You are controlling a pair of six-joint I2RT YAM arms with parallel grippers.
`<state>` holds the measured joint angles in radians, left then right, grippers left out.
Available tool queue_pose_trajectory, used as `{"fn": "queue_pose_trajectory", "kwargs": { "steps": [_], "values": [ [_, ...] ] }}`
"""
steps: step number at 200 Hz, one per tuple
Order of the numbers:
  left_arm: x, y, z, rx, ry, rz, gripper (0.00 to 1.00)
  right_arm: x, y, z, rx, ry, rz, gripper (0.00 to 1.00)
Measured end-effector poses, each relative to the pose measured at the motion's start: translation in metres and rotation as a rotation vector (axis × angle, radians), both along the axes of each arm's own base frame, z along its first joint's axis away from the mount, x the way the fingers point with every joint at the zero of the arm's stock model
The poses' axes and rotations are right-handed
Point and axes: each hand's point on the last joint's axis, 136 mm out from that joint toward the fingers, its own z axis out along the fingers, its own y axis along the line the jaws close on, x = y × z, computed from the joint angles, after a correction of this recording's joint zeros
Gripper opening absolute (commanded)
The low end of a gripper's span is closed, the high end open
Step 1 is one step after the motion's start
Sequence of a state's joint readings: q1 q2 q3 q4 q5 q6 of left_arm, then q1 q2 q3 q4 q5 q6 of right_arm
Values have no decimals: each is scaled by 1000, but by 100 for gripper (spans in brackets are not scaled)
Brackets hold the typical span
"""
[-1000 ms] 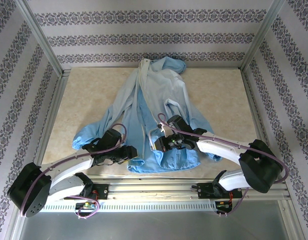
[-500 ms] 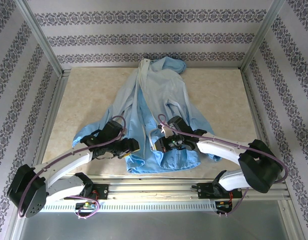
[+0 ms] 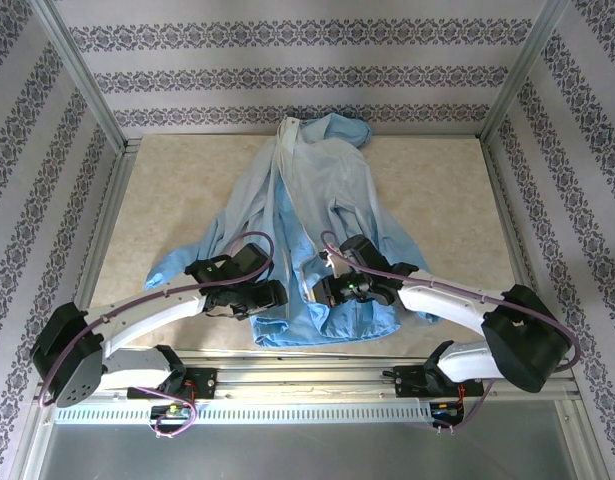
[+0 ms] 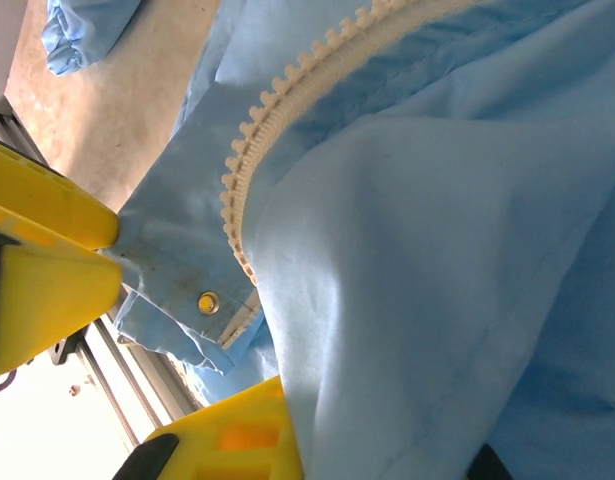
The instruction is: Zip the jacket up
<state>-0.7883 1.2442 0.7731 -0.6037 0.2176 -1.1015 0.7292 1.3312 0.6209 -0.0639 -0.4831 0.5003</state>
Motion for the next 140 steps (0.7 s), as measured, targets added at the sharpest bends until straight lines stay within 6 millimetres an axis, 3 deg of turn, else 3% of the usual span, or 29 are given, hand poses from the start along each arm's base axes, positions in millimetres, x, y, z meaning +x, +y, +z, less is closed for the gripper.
{"fn": "queue_pose_trajectory", "kwargs": {
  "steps": [75,140],
  "values": [
    [-2,-4,-30,79,60,32,73,1,-10,-6,4,-1,-22,0],
    [-1,-6,-50,46,61,80,65,0,-12,-6,16,-4,-22,0]
  ]
}}
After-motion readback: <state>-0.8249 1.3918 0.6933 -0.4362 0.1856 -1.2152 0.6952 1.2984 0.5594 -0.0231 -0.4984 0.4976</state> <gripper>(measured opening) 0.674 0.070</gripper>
